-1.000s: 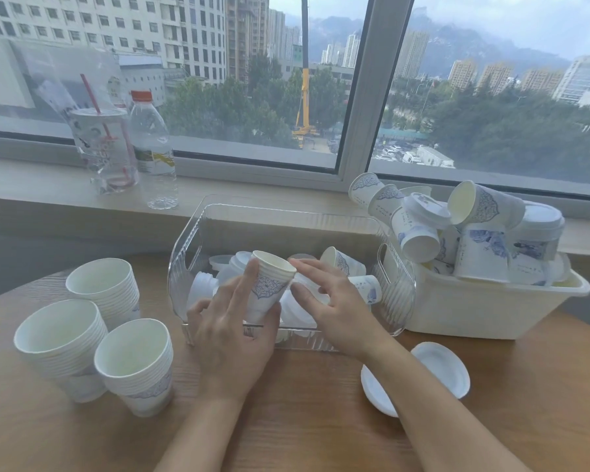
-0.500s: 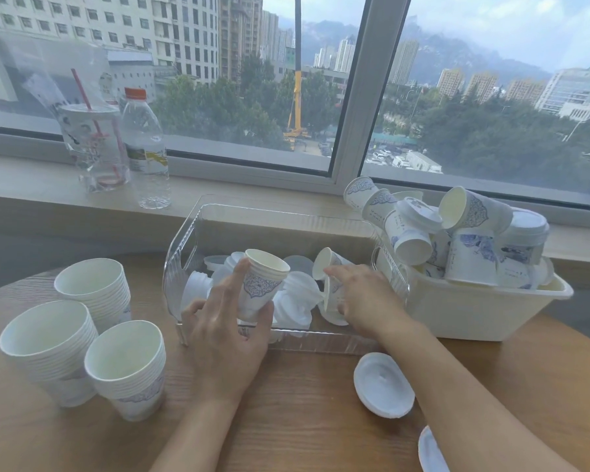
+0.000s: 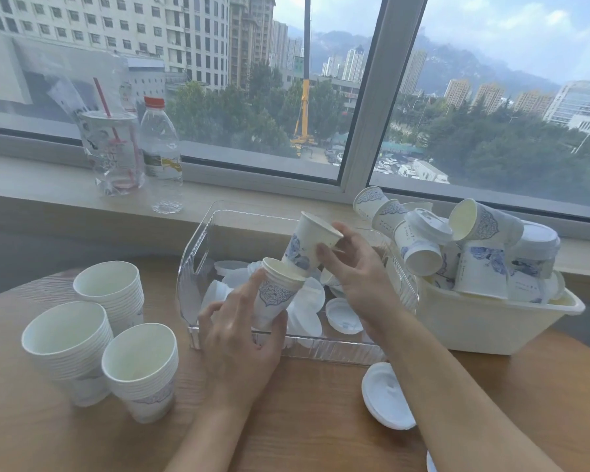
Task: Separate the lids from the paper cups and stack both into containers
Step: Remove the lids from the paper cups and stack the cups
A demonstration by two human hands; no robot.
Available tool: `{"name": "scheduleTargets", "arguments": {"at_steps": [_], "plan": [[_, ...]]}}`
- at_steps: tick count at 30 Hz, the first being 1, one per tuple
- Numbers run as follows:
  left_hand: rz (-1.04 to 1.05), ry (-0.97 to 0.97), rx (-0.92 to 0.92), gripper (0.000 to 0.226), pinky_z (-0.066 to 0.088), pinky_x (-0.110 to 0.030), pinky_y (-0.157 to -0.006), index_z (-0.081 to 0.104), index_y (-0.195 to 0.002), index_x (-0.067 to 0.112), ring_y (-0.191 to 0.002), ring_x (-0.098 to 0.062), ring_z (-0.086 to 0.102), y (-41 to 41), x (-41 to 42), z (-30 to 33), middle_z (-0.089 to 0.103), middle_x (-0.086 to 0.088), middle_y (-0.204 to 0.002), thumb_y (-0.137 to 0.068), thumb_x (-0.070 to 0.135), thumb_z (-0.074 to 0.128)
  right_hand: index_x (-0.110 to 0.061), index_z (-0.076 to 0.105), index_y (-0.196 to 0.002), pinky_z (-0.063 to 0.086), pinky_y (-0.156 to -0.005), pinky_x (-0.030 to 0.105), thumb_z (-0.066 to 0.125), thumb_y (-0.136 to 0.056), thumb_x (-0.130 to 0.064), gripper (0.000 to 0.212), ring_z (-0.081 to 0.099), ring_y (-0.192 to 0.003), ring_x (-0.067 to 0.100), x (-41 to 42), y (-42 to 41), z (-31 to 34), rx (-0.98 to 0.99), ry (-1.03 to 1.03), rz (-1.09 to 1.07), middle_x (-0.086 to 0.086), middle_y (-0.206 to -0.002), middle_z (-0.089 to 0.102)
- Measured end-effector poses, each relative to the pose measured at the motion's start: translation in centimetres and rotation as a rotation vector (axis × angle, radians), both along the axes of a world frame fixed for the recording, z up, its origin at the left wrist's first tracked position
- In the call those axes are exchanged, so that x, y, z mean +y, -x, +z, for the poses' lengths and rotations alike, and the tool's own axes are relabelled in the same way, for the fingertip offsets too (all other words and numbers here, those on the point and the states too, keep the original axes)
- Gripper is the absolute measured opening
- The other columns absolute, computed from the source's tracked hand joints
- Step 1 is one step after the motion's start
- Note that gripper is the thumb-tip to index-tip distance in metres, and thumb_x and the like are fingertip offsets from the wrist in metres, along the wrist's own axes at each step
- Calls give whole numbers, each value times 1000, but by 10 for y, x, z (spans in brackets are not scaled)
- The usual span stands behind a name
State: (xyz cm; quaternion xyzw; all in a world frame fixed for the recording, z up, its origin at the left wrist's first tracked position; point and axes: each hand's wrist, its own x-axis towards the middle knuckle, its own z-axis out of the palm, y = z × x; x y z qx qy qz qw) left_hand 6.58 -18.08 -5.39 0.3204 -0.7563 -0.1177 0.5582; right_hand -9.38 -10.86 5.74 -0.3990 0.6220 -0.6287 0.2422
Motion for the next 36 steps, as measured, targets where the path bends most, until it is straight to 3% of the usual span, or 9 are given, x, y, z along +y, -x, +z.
{"name": "scheduleTargets", "arguments": {"at_steps": [7,13,17,20,22,25,29,32,36], "plan": [[1,-2,1,72,30,-31,-110,46,-153,27,-100,-16,65,0,-1,-2,70,6,-116,-87,36,74,-30,54,-144,52,-108,42,81,-87,-46,65,65,-125,20,-3,-5,-10,17,-34,32,-1,-131,71],[0,14,18,75,24,-22,-111,46,-154,23,-108,-10,58,1,0,-2,70,5,-121,-86,33,76,-33,56,-142,48,-88,13,71,-97,-38,48,61,-113,-4,-1,-19,-24,137,-127,93,-11,-123,68],[2,15,25,74,32,-31,-105,44,-157,23,-111,-11,59,1,0,-1,68,5,-124,-90,38,71,-34,54,-147,45,-85,3,57,-103,-45,45,59,-122,3,5,-27,-30,197,-201,152,-11,-130,64],[11,37,26,75,33,-30,-103,43,-157,22,-109,-12,60,1,-1,-1,68,5,-121,-90,40,70,-41,51,-149,44,-105,17,53,-101,-53,50,56,-130,4,8,-23,-30,238,-243,210,-14,-139,60],[17,37,15,76,32,-30,-102,43,-157,24,-107,-12,61,0,-1,-2,68,5,-121,-89,39,73,-37,53,-148,38,-114,21,53,-103,-48,46,49,-137,-1,7,-15,-29,321,-251,221,-19,-146,54],[27,29,-2,74,31,-29,-102,43,-157,27,-106,-13,63,1,-1,-3,69,5,-123,-89,40,71,-27,56,-147,31,-114,13,56,-107,-33,41,43,-139,-6,0,7,-30,480,-212,55,-20,-150,50],[26,23,-6,75,27,-25,-105,42,-157,29,-106,-10,60,2,-2,-5,68,6,-127,-89,39,72,-17,57,-146,28,-120,24,62,-101,-10,46,44,-144,15,-20,48,-50,697,-362,-176,-1,-153,52],[34,25,-16,76,28,-28,-105,41,-158,31,-104,-8,60,2,-3,-6,68,7,-127,-89,39,73,-22,57,-146,33,-121,40,70,-94,-13,55,42,-146,23,-31,63,-61,780,-512,-192,2,-155,48],[38,35,-27,77,28,-28,-104,41,-157,32,-105,-7,60,3,-3,-6,67,7,-129,-88,39,74,-24,58,-143,37,-115,42,71,-94,-15,52,45,-137,25,-36,70,-63,894,-579,-214,2,-148,50]]}}
